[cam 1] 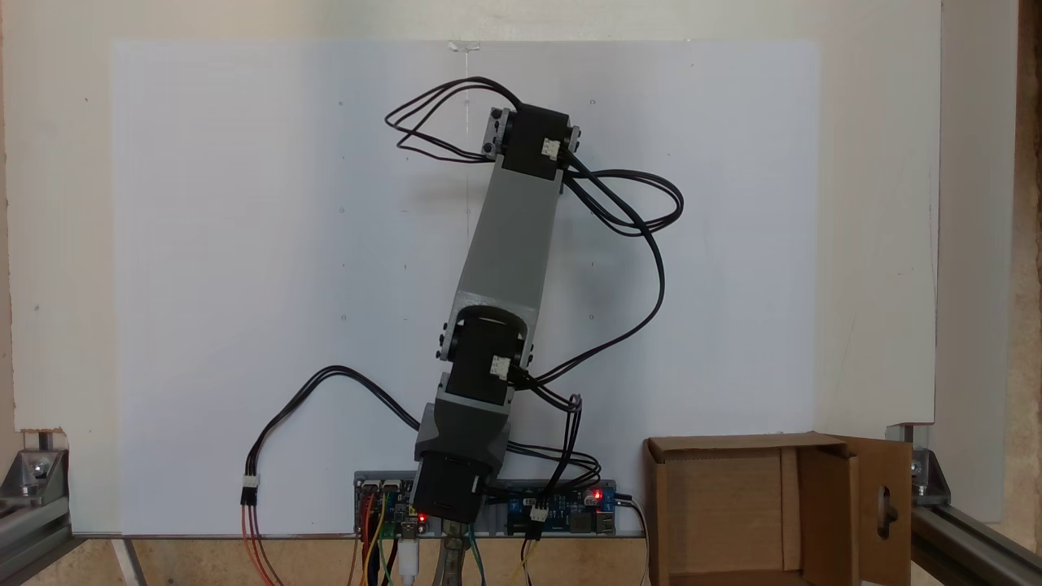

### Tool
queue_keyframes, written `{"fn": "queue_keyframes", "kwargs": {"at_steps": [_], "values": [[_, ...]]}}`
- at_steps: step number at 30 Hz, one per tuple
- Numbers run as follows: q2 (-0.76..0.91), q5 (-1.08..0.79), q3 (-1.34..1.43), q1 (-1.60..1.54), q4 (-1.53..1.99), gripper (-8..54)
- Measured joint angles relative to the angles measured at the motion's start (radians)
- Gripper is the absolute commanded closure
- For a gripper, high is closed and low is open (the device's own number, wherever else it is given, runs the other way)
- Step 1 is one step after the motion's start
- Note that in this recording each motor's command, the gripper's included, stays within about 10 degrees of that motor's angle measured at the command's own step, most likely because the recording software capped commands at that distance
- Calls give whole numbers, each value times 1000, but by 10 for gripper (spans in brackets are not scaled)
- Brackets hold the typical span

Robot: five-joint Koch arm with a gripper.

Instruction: Grasp a green dice and put it in the bin.

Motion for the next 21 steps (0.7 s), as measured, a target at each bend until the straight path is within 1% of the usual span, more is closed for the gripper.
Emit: {"fn": "queue_keyframes", "kwargs": {"at_steps": [2,3,5,6,16,18,21], "values": [[0,0,0,0,-2,234],[0,0,0,2,-2,252],[0,0,0,2,-5,312],[0,0,0,3,-5,332],[2,0,0,6,11,335],[23,3,2,5,32,335],[112,5,0,-3,66,335]]}}
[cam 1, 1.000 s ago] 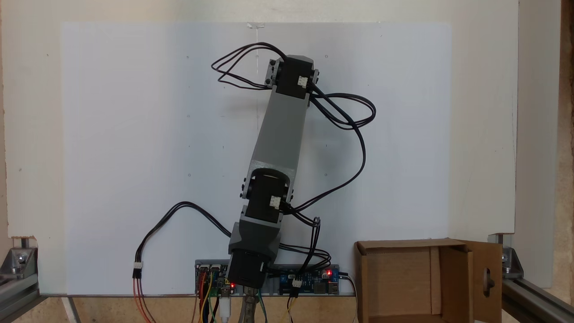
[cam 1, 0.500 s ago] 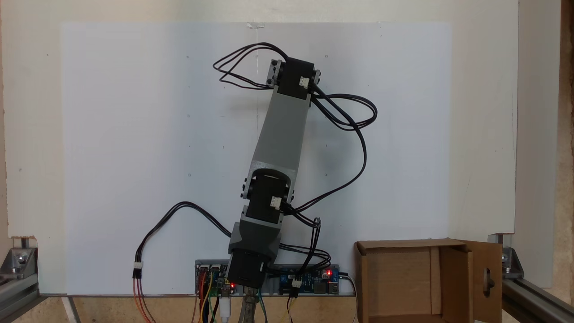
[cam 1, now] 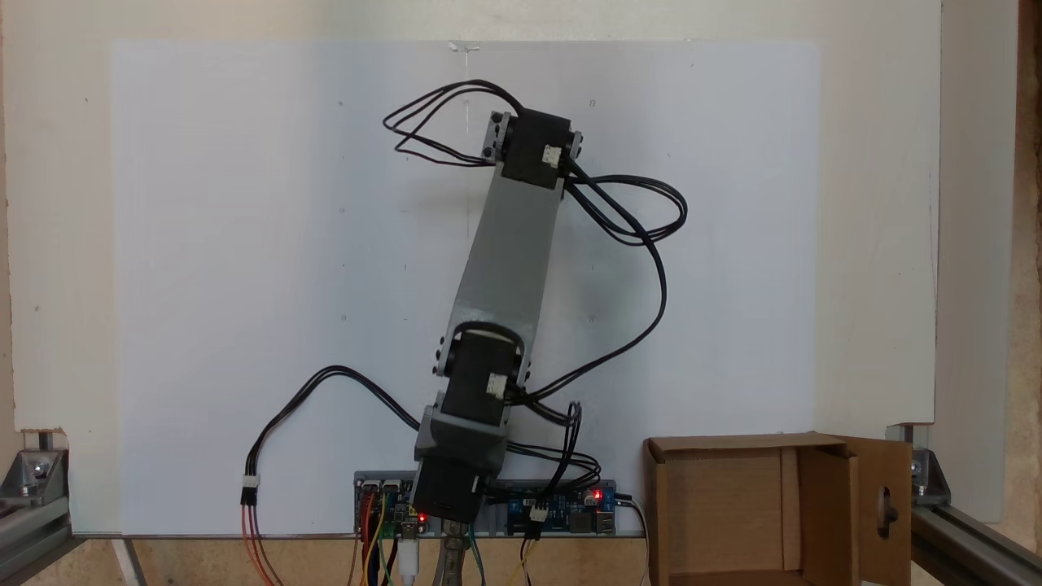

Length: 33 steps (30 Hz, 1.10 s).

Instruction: Grasp a green dice and put it in the bin.

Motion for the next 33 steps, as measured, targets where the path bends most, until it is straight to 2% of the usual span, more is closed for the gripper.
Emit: {"fn": "queue_keyframes", "kwargs": {"at_steps": [7,14,25,33], "values": [[198,0,-9,-26,137,335],[255,2,-262,-29,367,335],[285,8,-272,8,402,335],[285,8,-272,262,402,334]]}}
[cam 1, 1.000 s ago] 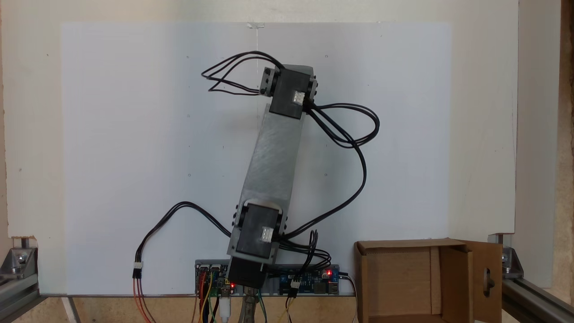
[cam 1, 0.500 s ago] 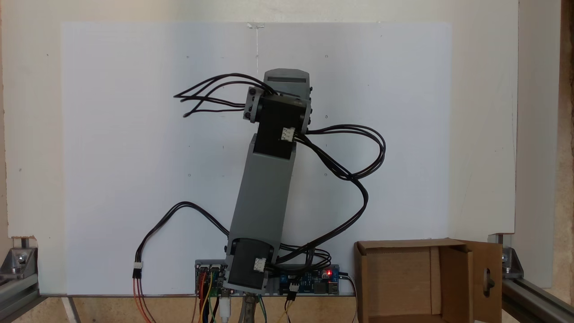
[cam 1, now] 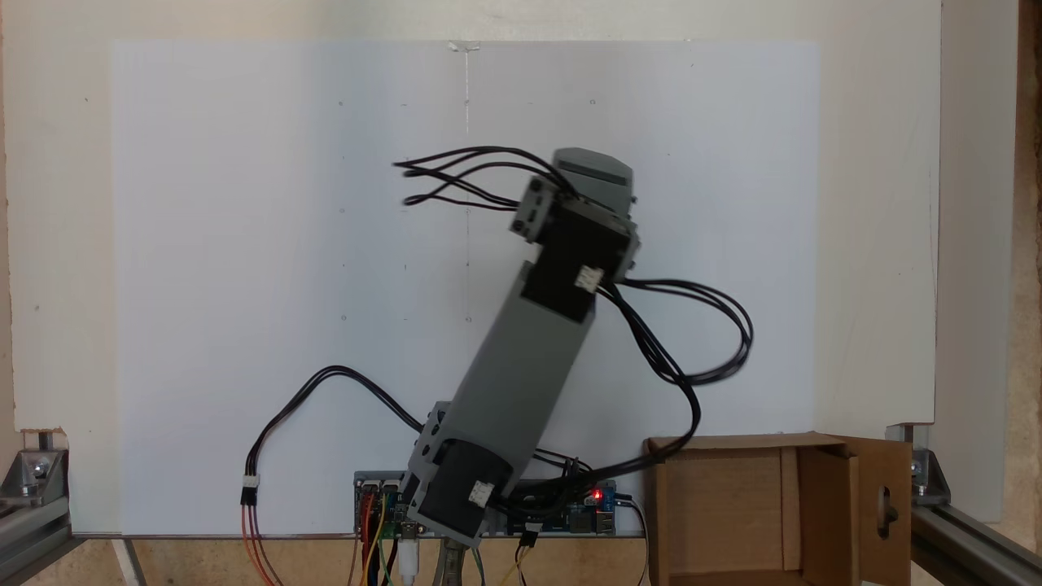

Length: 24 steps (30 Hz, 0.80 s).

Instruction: Grasp a green dice and put it in the bin.

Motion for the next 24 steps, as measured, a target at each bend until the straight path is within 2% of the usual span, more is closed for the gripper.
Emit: {"fn": "queue_keyframes", "kwargs": {"at_steps": [8,15,17,24], "values": [[-2,-18,0,457,0,333],[-5,-141,0,890,-44,333],[-44,-176,-3,1045,-78,333],[-141,-273,-3,1266,-109,333]]}}
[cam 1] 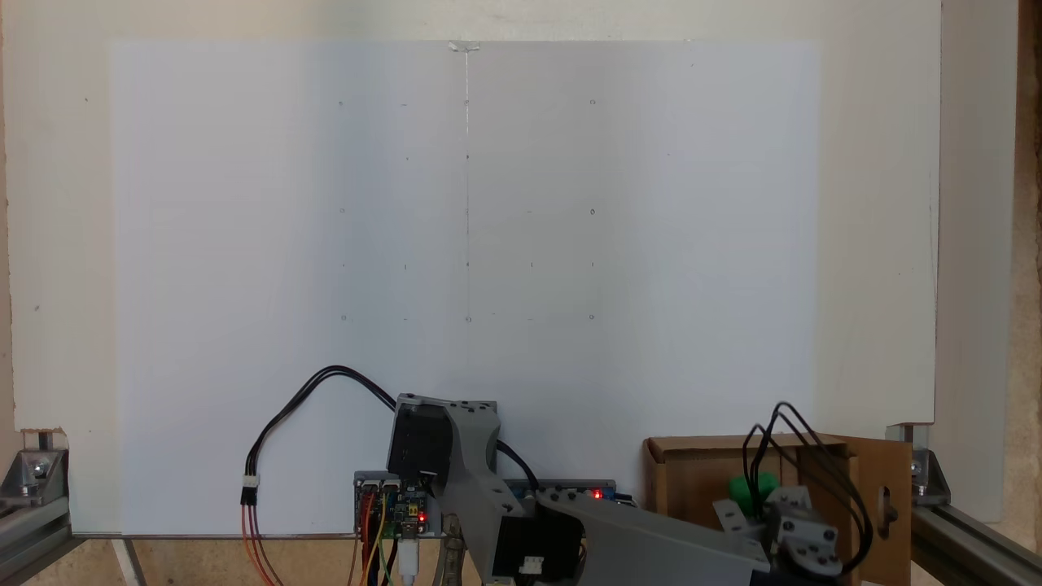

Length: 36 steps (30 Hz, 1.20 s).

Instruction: Grasp a green dice and put it in the bin.

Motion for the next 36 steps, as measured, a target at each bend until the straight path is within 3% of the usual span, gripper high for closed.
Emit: {"fn": "queue_keyframes", "kwargs": {"at_steps": [19,22,25,36], "values": [[-17,-48,150,74,-166,325],[-17,-48,150,77,-169,155],[-17,-48,150,81,-170,50],[-8,-34,150,0,-298,20]]}}
